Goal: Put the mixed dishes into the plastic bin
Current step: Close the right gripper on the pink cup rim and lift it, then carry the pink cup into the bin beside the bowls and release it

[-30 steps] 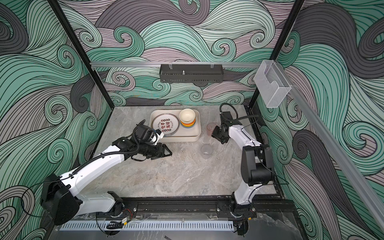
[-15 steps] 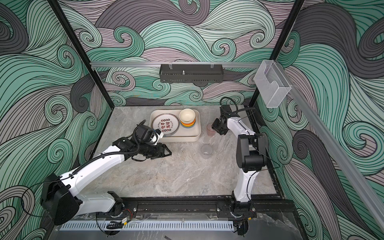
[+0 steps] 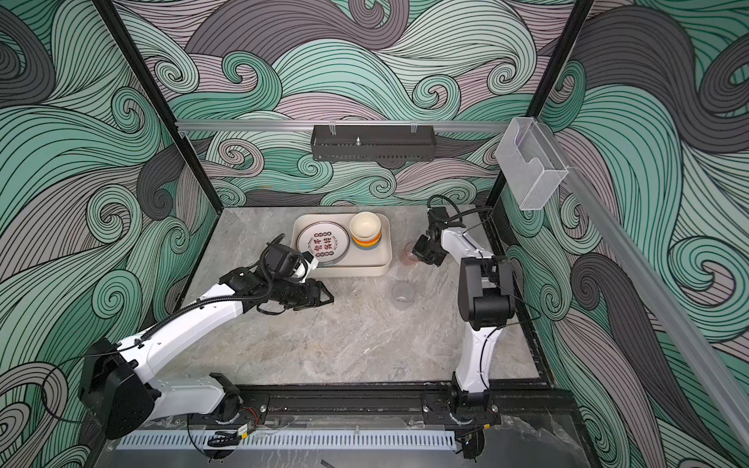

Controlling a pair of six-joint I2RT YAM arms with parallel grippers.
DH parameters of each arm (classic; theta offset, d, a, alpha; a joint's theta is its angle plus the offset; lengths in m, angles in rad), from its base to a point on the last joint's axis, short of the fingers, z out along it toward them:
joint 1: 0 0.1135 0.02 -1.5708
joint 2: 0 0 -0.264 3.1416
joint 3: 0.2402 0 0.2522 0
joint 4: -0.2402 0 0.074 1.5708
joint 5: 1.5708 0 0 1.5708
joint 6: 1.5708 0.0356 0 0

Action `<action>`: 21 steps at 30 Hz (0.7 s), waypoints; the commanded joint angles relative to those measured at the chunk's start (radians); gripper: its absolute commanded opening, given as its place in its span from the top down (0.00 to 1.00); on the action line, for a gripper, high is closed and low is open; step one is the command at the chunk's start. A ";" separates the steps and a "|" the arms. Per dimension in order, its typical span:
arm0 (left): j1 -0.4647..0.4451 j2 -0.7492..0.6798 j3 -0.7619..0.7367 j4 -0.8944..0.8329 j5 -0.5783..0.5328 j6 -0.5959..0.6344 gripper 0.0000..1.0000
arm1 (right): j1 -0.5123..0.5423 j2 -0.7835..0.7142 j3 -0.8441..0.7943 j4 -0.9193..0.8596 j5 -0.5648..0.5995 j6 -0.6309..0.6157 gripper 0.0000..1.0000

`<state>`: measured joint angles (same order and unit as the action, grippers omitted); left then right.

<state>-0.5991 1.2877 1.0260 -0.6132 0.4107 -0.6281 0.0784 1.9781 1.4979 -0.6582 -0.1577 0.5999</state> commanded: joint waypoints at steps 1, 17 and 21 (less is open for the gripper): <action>-0.005 -0.020 -0.003 -0.022 -0.022 0.010 0.42 | -0.002 -0.073 -0.009 -0.041 0.033 -0.032 0.97; 0.001 -0.060 -0.010 -0.054 -0.110 -0.013 0.42 | 0.088 -0.180 0.123 -0.189 -0.012 -0.118 0.98; 0.005 -0.067 -0.016 -0.051 -0.115 -0.019 0.42 | 0.131 -0.153 0.198 -0.249 -0.025 -0.146 0.98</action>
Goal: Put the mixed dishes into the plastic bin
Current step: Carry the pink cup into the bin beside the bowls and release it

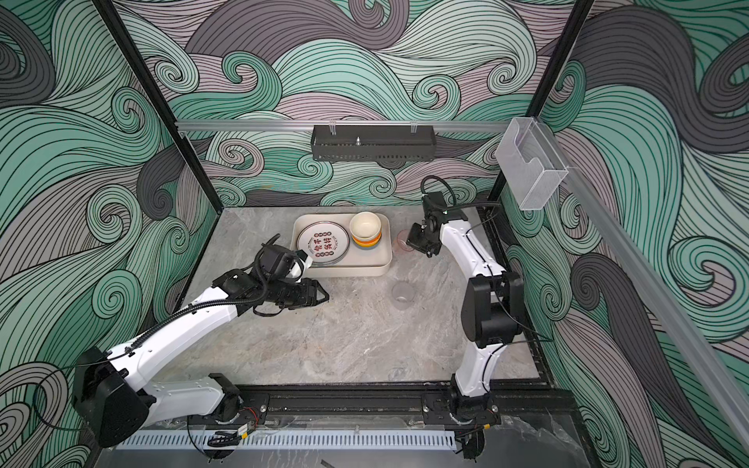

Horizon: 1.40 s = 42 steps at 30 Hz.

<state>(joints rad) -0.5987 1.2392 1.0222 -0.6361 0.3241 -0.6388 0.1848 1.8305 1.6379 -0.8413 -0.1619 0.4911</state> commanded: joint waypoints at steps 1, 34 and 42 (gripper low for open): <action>0.007 -0.020 -0.014 -0.027 -0.029 -0.010 0.42 | 0.036 0.003 0.075 -0.077 -0.022 -0.043 0.98; 0.037 -0.050 -0.066 -0.017 -0.020 -0.030 0.43 | 0.215 0.325 0.305 -0.151 0.065 -0.079 0.96; 0.040 -0.054 -0.070 -0.022 -0.022 -0.030 0.43 | 0.235 0.384 0.345 -0.152 0.085 -0.078 0.95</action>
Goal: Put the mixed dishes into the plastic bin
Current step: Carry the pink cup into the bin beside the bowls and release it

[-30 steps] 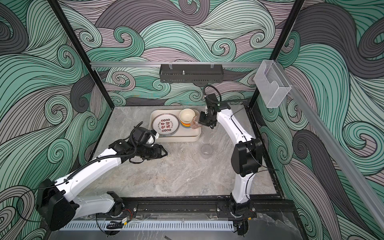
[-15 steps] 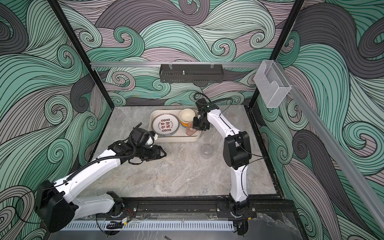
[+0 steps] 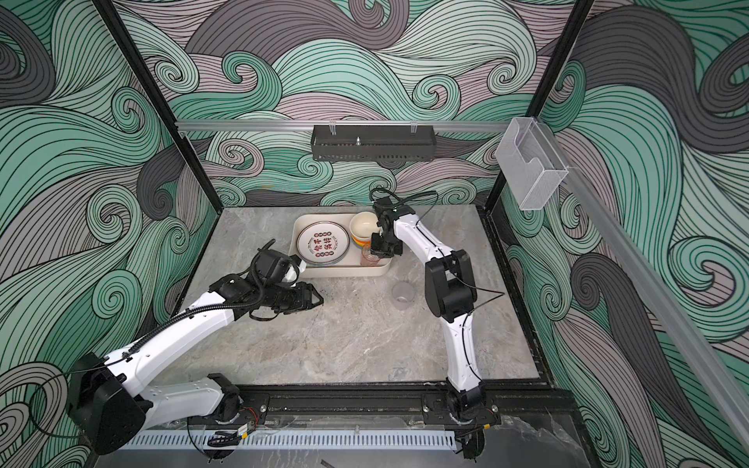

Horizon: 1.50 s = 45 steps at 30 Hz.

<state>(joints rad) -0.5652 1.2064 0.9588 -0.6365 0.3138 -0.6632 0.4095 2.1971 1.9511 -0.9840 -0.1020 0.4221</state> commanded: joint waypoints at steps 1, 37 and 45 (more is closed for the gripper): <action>0.006 -0.021 -0.008 -0.021 -0.012 -0.006 0.43 | 0.013 0.027 0.039 -0.011 0.026 -0.009 0.95; 0.024 -0.063 -0.012 -0.027 -0.028 -0.016 0.43 | 0.037 -0.080 0.033 -0.045 0.090 -0.026 0.70; 0.025 -0.070 -0.014 -0.009 -0.025 -0.009 0.39 | 0.037 -0.201 -0.062 -0.025 0.079 -0.044 0.63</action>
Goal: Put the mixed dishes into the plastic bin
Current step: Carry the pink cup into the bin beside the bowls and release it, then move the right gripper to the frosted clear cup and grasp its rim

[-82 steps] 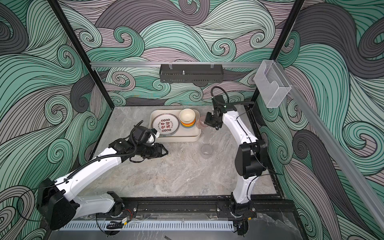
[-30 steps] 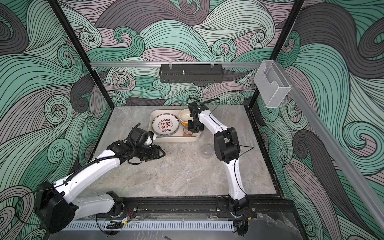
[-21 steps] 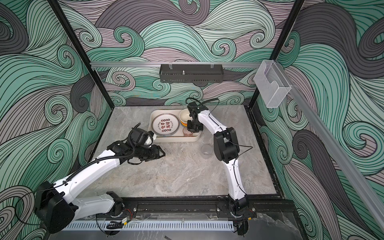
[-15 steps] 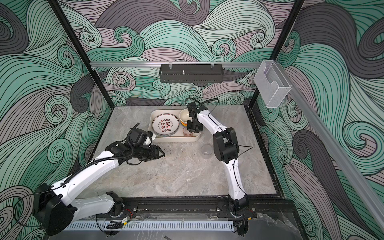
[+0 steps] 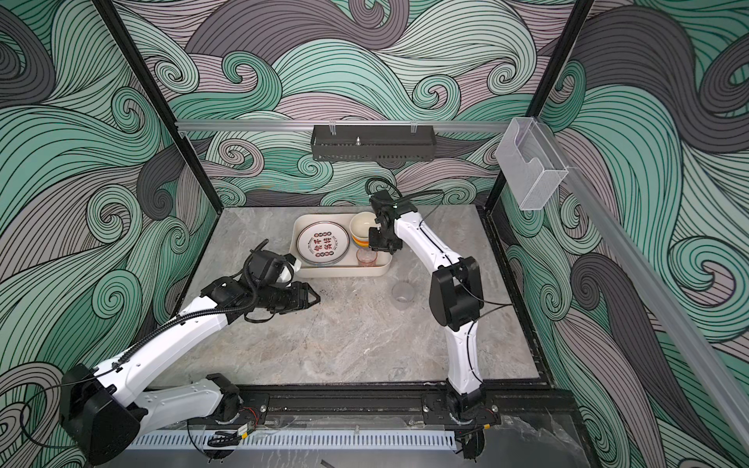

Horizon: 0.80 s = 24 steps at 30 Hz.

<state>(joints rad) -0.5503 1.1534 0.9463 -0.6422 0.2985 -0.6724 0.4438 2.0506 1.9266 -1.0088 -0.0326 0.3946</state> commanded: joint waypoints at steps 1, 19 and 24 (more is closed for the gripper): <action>0.012 -0.015 0.001 -0.003 -0.007 0.004 0.32 | 0.003 -0.075 -0.058 0.005 0.005 -0.017 0.62; -0.012 0.176 0.115 0.022 0.236 0.124 0.26 | -0.034 -0.476 -0.520 0.066 -0.045 -0.019 0.52; -0.049 0.217 0.146 0.016 0.234 0.146 0.27 | -0.104 -0.602 -0.699 0.090 -0.072 -0.005 0.51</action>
<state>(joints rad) -0.5793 1.3518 1.0485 -0.6147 0.5068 -0.5644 0.3725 1.4918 1.2922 -0.9276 -0.0868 0.3786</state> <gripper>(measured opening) 0.735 0.495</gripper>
